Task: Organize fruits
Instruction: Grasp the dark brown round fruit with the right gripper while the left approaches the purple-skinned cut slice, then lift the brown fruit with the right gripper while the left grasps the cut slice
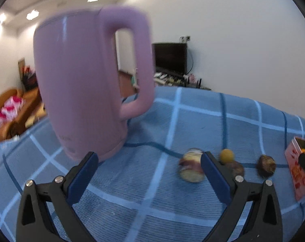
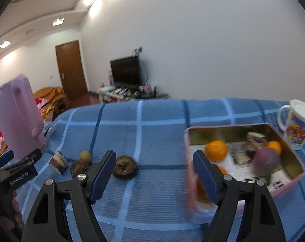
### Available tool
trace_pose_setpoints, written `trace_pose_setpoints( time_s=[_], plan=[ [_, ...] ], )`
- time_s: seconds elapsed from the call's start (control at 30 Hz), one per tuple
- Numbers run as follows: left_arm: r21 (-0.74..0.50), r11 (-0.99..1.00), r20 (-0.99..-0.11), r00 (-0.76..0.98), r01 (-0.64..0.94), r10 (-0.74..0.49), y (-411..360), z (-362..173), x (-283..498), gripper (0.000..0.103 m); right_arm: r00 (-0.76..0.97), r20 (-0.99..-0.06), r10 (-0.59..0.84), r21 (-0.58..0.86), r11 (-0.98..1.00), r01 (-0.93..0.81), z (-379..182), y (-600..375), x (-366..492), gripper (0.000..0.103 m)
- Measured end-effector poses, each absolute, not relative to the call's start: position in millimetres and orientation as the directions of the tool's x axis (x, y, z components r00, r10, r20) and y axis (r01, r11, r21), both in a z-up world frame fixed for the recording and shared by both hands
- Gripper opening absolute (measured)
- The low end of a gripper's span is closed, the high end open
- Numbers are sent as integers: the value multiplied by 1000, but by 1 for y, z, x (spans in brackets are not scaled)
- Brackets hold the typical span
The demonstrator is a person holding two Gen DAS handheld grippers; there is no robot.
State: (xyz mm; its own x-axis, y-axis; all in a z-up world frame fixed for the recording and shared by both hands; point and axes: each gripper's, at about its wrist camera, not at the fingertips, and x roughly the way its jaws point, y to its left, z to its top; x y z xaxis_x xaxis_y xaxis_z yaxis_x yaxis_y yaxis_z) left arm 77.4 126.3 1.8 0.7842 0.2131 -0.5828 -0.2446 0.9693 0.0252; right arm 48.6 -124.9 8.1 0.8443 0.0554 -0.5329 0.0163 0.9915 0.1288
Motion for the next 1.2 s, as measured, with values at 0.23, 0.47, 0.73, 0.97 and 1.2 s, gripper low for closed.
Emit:
trace_pose_setpoints(
  time_s=[0.23, 0.47, 0.73, 0.97, 1.2],
  plan=[
    [39, 960, -631, 738, -279, 240, 144, -6, 86, 103, 750, -651, 113, 153, 988, -17, -10, -103, 92, 80],
    [76, 956, -639, 723, -283, 264, 145, -7, 89, 103, 683, -721, 117, 91, 993, -73, -21, -75, 114, 72],
    [101, 976, -640, 739, -191, 210, 129, -4, 93, 103, 607, -790, 89, 48, 995, -84, -37, -66, 130, 57],
    [95, 988, -649, 745, -118, 151, 121, -1, 96, 103, 649, -737, 189, 145, 982, -121, -30, -77, 112, 46],
    [74, 994, -653, 750, -74, 105, 109, 5, 99, 103, 765, -574, 292, 198, 956, -217, -6, -86, 68, 46]
  ],
)
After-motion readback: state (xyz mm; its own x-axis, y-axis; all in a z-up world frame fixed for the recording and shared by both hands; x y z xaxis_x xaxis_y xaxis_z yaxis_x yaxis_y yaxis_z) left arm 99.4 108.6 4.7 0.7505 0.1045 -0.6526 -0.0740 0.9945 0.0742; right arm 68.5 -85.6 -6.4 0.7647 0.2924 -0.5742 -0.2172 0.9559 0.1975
